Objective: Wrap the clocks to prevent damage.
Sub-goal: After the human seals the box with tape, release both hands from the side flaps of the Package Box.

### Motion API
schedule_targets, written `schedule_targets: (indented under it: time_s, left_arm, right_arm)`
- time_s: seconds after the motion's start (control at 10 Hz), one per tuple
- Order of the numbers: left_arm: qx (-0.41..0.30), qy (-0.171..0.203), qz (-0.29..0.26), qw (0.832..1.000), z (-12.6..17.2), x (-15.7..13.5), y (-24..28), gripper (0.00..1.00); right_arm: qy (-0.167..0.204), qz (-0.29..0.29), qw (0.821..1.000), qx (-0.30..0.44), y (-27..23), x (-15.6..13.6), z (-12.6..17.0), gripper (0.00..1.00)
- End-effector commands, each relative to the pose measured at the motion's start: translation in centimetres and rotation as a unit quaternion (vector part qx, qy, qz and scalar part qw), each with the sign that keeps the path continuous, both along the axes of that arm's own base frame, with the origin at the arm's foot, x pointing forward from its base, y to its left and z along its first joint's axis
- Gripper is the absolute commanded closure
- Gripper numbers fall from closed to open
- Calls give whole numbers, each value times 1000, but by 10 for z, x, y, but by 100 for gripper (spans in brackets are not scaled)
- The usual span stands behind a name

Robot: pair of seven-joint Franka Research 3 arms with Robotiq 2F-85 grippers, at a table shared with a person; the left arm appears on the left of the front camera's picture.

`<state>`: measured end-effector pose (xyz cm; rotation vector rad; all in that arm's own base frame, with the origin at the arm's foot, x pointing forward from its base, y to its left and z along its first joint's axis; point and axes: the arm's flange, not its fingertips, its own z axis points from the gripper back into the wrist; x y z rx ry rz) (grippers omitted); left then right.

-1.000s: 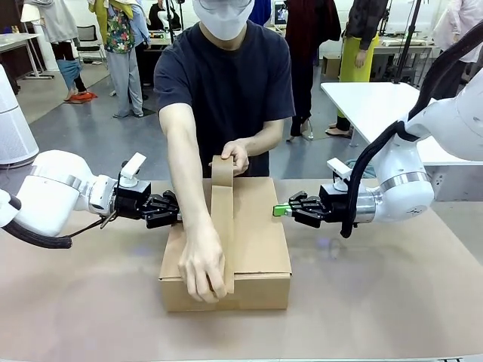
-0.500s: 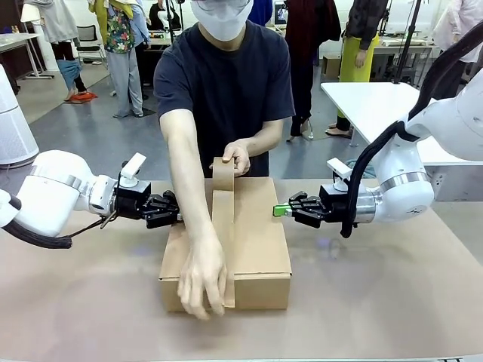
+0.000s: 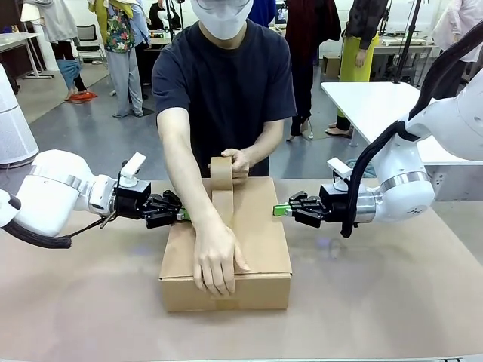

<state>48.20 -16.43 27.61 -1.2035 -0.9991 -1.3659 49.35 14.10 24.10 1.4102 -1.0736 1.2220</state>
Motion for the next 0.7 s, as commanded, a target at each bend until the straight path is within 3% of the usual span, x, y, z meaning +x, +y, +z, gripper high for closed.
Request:
schedule_targets:
  time_s: [0.0, 0.6]
  left_arm:
    - [11, 3, 8, 1000, -2, 0, -2, 100]
    - [11, 3, 8, 1000, -2, 0, -2, 100]
  right_arm:
    - [4, -7, 1000, -1, 0, -1, -2, 99]
    - [4, -7, 1000, -1, 0, -1, -2, 99]
